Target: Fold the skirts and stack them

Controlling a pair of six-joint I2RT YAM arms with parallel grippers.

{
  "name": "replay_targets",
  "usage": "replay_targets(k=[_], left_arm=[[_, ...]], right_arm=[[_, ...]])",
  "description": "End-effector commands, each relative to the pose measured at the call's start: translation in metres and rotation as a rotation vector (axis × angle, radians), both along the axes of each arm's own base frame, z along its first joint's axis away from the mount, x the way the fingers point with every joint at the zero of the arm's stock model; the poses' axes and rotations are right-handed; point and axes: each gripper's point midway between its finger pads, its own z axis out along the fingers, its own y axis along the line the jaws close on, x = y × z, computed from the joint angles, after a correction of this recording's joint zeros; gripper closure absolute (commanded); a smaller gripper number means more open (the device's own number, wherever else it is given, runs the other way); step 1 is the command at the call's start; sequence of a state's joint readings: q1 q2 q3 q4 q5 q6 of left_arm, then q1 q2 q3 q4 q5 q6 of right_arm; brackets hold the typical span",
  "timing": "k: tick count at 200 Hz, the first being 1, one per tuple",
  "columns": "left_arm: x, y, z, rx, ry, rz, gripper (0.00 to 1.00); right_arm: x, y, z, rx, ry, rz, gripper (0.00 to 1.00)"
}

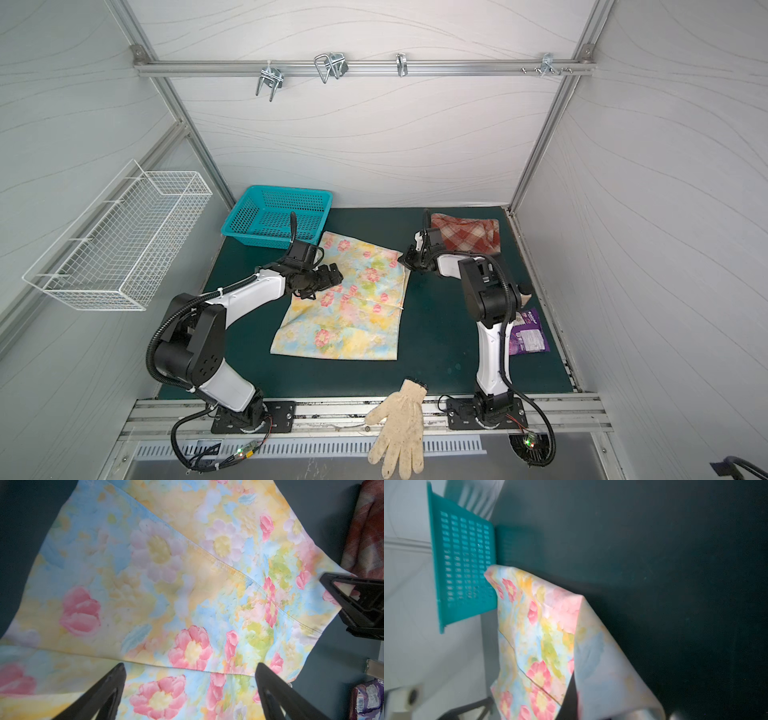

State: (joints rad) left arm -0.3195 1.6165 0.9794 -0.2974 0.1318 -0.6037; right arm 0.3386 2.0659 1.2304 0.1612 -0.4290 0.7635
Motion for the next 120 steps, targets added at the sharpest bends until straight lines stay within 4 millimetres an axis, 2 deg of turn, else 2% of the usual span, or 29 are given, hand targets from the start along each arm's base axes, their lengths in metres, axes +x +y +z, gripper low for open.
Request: replay_targets(k=[1, 41, 86, 120], left_arm=[[0.001, 0.003, 0.010, -0.005, -0.025, -0.001, 0.03], [0.003, 0.001, 0.014, -0.014, -0.036, -0.005, 0.03], [0.006, -0.002, 0.022, -0.035, -0.060, -0.010, 0.03], [0.007, -0.008, 0.021, -0.061, -0.061, -0.031, 0.03]], right_arm=[[0.004, 0.002, 0.013, 0.052, -0.022, -0.016, 0.99], [-0.007, -0.002, 0.049, 0.077, -0.060, -0.035, 1.00], [-0.044, -0.009, 0.105, 0.109, -0.112, -0.051, 1.00], [-0.063, -0.022, 0.126, 0.158, -0.117, -0.100, 1.00]])
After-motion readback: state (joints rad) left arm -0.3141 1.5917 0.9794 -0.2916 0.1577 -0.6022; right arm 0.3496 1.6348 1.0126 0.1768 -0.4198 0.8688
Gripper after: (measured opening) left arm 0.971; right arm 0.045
